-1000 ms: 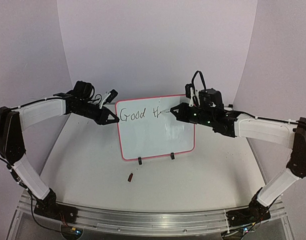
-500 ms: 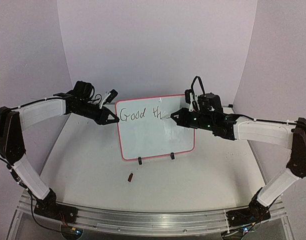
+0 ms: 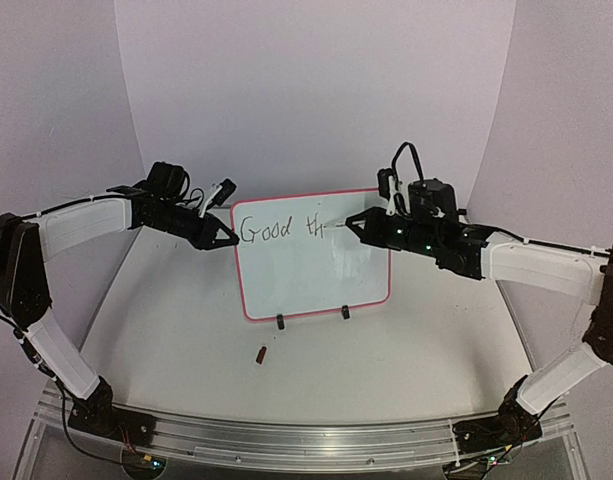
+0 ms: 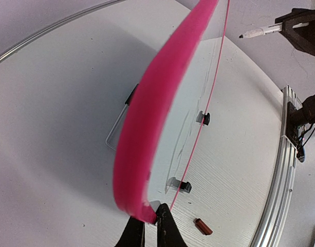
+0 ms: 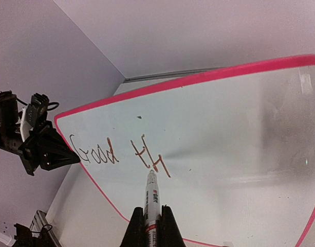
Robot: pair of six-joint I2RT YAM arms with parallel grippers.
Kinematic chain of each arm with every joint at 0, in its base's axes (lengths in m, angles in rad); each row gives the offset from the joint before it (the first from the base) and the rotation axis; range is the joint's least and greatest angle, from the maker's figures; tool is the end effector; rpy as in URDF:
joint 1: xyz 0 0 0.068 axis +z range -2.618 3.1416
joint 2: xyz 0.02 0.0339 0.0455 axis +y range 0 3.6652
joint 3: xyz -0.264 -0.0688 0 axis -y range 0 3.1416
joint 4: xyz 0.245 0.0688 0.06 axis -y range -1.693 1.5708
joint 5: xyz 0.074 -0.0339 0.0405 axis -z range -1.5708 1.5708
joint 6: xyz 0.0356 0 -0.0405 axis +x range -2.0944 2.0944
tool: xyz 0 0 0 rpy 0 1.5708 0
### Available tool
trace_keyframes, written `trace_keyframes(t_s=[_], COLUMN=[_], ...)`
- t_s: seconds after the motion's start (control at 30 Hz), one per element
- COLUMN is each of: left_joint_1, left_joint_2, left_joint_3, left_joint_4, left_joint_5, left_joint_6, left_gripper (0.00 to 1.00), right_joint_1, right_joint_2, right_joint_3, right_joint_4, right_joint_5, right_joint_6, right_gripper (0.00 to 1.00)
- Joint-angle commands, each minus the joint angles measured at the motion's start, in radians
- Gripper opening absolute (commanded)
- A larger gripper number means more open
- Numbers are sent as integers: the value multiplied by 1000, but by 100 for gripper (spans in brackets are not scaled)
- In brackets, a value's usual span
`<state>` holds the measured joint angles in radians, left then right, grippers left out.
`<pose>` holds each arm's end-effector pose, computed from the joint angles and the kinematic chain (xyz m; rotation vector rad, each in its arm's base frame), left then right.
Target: Write a sentence on the whiteboard
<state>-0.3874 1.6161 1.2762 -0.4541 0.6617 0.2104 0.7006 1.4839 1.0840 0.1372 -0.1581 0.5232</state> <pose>0.3200 -0.1542 0.2793 0.9816 2.0930 -0.8660 0.2651 0.2309 0.3080 -0.2902 1.9289 0.9836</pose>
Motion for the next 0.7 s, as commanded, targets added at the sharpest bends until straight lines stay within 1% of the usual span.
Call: trace_keyframes(t_s=[0.0,0.3,0.67], left_joint_1=[-4,-5,-4], left_joint_2=[13,16,25], left_joint_3=[20,20,21], left_joint_4=[-20,-20,-22], left_joint_5=[-72,-74,-75], left_joint_6=[40,40,42], left_gripper=[0,0,0], right_joint_1=[-5,-41,-50], right_joint_2=[-75,-80,-37], right_joint_3=[-10,-27,2], right_joint_4=[6,7,18], right_joint_5=[-8,-51,-47], right_joint_6=[-19,-30,-42], right_gripper=[0,0,0])
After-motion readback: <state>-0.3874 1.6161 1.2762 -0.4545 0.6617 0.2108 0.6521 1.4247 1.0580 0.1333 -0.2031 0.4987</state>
